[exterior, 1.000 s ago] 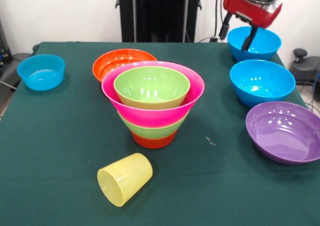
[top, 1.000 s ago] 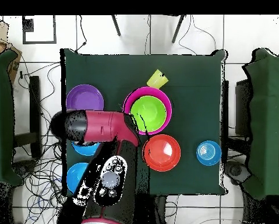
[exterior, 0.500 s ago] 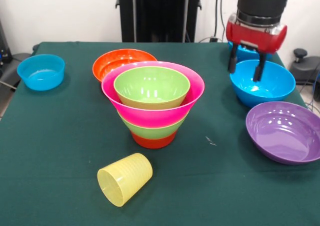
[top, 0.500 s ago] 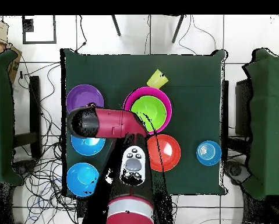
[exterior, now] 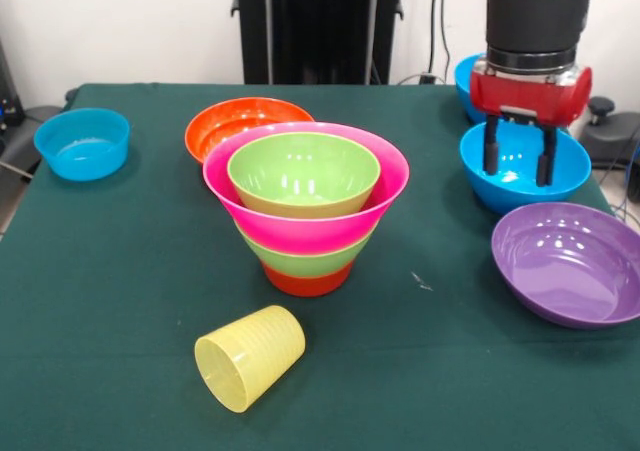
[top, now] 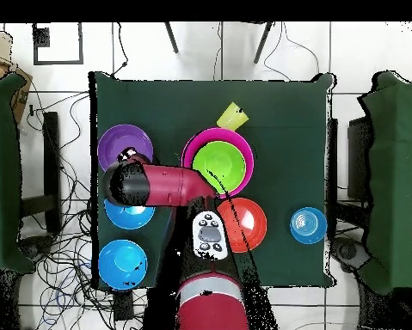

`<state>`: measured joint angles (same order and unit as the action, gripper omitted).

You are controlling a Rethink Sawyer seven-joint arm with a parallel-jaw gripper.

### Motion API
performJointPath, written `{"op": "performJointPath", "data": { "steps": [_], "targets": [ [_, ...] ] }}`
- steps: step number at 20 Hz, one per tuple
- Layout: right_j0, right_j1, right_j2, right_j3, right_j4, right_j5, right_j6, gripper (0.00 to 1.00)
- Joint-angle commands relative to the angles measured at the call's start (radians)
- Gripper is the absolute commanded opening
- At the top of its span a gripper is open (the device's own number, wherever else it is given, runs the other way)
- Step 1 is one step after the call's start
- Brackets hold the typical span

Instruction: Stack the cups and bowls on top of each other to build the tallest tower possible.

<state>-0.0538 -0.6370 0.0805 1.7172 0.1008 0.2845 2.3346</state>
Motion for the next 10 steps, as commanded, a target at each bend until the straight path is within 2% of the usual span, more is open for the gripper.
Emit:
{"op": "performJointPath", "data": {
  "steps": [1,5,10],
  "targets": [
    [0.045,0.033,0.086,0.055,-0.001,-0.037,0.103,1.00],
    [0.122,0.050,-0.009,0.005,0.003,0.036,0.129,1.00],
    [0.177,-0.001,-0.068,0.016,0.012,0.105,0.143,1.00]
  ]
}}
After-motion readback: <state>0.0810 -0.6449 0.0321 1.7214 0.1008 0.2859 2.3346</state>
